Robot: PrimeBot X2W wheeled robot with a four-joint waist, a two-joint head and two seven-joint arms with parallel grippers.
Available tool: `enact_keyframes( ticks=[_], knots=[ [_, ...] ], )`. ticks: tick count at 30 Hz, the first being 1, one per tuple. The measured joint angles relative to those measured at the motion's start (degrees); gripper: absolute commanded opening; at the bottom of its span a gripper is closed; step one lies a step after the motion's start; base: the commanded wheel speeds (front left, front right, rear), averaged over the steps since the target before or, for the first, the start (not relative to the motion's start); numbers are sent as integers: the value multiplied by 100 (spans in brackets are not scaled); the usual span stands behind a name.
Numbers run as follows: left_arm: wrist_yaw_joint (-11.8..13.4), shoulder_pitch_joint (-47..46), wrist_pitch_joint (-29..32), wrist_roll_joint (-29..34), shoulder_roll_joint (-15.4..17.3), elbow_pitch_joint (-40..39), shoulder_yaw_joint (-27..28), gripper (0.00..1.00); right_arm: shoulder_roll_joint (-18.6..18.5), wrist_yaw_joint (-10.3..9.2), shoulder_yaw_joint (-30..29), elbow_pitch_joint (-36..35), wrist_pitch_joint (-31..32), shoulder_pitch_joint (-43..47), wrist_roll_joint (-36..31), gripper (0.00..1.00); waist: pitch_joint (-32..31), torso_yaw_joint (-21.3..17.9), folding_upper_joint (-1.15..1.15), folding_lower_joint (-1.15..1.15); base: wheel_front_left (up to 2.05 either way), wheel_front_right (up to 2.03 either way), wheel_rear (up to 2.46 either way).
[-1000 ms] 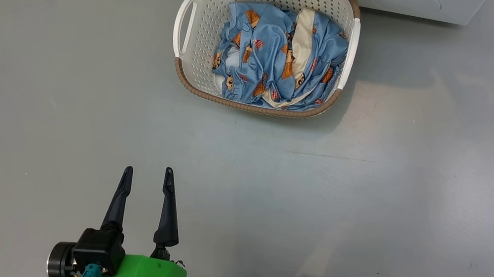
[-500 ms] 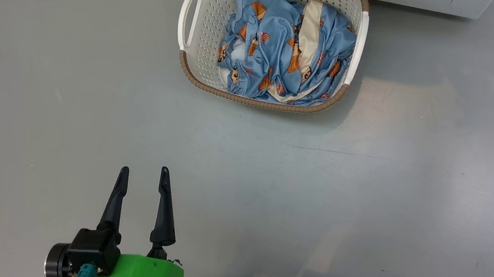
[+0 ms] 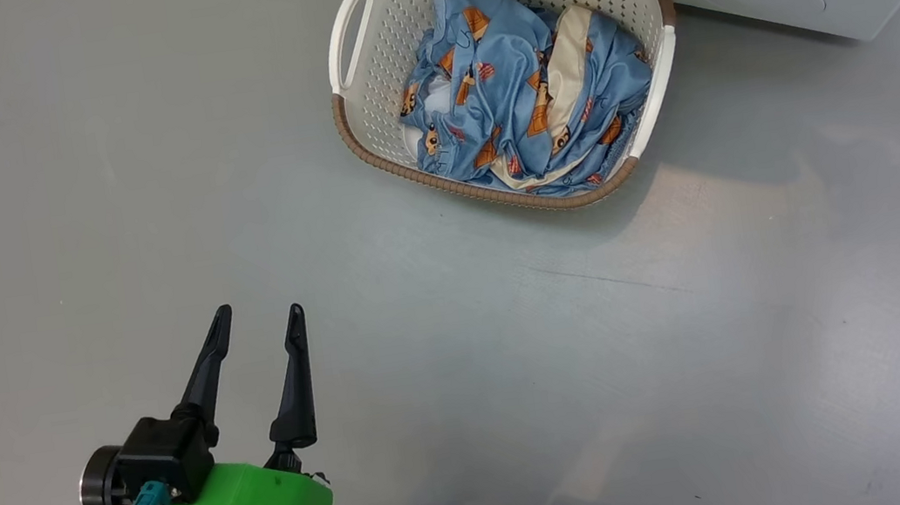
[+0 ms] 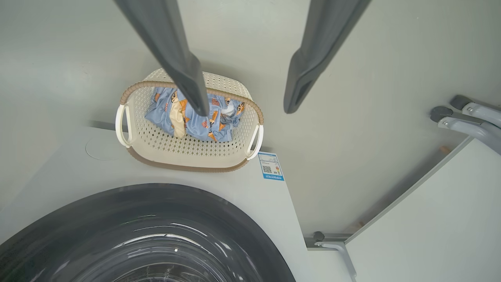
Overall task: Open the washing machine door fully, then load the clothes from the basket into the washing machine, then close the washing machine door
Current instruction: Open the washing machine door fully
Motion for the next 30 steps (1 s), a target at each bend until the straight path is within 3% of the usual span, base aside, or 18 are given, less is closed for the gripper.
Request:
enact_keyframes(
  ticks=[11, 18, 30],
  knots=[
    [0, -15, 0, 0, -4, -3, 119, 100, 18, 0, 315, 18, 365, 10, -1, 0, -46, -128, 0, 0, 0, 0, 0],
    [-1, -30, 0, 0, -5, -1, 148, 100, 382, -1, 721, -85, 679, 146, -2, 0, -155, -285, 0, 0, 0, 0, 0],
    [0, -41, 0, -63, -4, 96, 121, 100, 616, -9, 1018, -218, 953, 731, 1, 0, -565, -461, 0, 0, 0, 0, 0]
  ],
)
